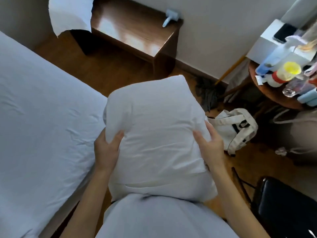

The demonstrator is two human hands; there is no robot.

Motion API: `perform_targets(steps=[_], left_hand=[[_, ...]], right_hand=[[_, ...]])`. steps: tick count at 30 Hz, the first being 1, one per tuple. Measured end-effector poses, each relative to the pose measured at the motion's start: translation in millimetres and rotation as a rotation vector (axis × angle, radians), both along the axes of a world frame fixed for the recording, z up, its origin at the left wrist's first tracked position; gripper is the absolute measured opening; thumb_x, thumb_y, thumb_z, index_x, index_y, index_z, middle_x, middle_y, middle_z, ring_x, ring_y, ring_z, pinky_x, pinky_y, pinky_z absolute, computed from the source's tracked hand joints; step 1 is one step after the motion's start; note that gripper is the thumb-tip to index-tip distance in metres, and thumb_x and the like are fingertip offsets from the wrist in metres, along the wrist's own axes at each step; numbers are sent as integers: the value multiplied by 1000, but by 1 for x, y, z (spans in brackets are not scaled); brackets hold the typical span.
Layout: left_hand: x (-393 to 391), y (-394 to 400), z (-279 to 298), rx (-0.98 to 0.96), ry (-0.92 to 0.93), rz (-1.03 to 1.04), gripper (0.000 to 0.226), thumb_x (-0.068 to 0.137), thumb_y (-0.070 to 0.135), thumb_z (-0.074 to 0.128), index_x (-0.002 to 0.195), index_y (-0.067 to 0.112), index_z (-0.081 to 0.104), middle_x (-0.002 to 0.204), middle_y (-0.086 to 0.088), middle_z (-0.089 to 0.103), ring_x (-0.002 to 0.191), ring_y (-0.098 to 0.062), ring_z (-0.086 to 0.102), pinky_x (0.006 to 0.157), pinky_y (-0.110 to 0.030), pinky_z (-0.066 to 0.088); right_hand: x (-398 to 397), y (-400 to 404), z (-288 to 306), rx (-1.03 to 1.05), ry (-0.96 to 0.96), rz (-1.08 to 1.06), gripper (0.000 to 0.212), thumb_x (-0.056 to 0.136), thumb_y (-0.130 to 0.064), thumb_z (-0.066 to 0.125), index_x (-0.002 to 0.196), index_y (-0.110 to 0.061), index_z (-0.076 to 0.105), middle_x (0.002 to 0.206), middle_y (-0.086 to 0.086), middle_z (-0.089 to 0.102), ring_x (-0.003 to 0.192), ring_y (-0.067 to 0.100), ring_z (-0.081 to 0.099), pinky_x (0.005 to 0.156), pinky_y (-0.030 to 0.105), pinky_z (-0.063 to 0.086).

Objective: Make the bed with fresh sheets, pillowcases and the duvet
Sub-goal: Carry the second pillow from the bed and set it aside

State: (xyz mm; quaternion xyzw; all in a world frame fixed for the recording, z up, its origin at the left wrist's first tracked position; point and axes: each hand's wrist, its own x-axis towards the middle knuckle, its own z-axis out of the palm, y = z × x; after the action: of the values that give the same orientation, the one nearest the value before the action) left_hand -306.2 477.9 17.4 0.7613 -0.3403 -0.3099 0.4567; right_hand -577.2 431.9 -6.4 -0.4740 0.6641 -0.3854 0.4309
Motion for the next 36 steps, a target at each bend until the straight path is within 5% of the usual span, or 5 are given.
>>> perform_targets(steps=[4, 10, 22, 28, 36], left_hand=[[22, -71, -14, 6, 44, 108, 13, 89, 17, 65, 102, 20, 63, 90, 15, 64, 83, -3, 60, 69, -14, 45], [91, -218, -32, -35, 130, 181, 27, 91, 19, 63, 118, 16, 61, 102, 9, 63, 88, -2, 58, 82, -24, 45], [267, -423, -15, -196, 167, 271, 25, 89, 19, 66, 114, 18, 64, 101, 15, 66, 91, 3, 64, 70, -5, 47], [350, -490, -34, -149, 192, 466, 17, 88, 16, 66, 105, 18, 66, 96, 6, 68, 90, -9, 64, 70, -11, 48], [503, -651, -43, -154, 134, 628, 22, 87, 10, 67, 109, 16, 65, 96, 14, 66, 84, 7, 62, 69, -5, 45]], right_hand=[[31, -98, -8, 6, 40, 144, 48, 88, -31, 65, 135, -28, 52, 119, -30, 54, 110, -12, 50, 94, 20, 42], [104, -274, -9, -48, 229, 214, 55, 84, -48, 60, 136, -31, 50, 136, -15, 52, 119, 8, 50, 103, 43, 43], [285, -499, 37, -72, 84, 327, 44, 88, -22, 66, 131, -27, 57, 128, -12, 60, 119, 6, 54, 103, 40, 44], [398, -610, 26, -53, 56, 488, 44, 87, -14, 66, 118, -44, 56, 116, -24, 61, 112, -4, 56, 96, 23, 44], [570, -798, -4, -50, 80, 667, 46, 88, -10, 63, 133, -20, 55, 130, -11, 56, 121, 0, 49, 97, 10, 38]])
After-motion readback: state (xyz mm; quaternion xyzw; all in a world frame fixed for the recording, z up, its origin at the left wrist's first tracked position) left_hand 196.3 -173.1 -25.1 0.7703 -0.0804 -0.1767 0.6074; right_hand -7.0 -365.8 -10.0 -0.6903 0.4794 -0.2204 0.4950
